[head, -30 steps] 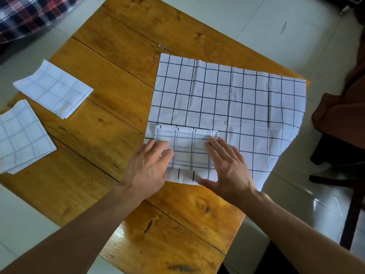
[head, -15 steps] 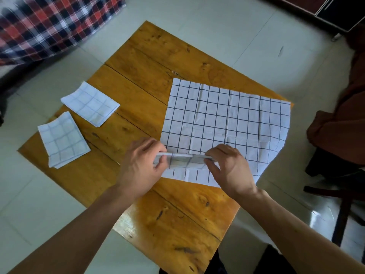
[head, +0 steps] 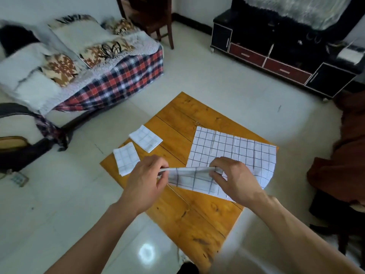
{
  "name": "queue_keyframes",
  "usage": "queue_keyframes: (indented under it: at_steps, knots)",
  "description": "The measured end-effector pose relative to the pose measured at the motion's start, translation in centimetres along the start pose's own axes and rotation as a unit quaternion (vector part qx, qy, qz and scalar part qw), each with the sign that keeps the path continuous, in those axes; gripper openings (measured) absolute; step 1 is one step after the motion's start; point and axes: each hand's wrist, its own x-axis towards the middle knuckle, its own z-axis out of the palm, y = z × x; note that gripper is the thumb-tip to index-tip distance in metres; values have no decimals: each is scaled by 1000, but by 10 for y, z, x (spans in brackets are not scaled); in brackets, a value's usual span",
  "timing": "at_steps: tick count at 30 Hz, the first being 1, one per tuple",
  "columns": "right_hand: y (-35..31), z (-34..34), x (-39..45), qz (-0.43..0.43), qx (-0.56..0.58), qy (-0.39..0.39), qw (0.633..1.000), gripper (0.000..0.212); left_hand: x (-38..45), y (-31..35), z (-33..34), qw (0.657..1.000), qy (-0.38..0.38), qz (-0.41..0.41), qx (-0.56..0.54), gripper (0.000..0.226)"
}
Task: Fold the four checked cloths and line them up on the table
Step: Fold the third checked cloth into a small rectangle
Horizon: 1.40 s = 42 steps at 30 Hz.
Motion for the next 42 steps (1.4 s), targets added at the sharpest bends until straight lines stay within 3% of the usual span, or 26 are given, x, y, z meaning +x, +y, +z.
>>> queue_keyframes:
  at_steps: [12, 19, 31, 34, 42]
  knots:
    - [-101, -60, -64, -118, 25, -5, 993, 5, -116, 76, -104, 986, 131, -59, 85, 12]
    - [-180, -73, -56, -161, 16, -2, 987, 6, -157, 61, -153, 973, 194, -100, 71, 10]
    - [-327, 11, -22, -163, -70, -1, 984, 13, -227, -77, -248, 978, 204, -41, 34, 11]
    - [-365, 41, -11, -148, -65, 10, 987, 7, -239, -116, -270, 977, 209, -30, 19, 11]
    - [-409, 97, 46, -124, -96, -22, 987, 10, -234, -208, -300, 982, 188, -25, -7, 12]
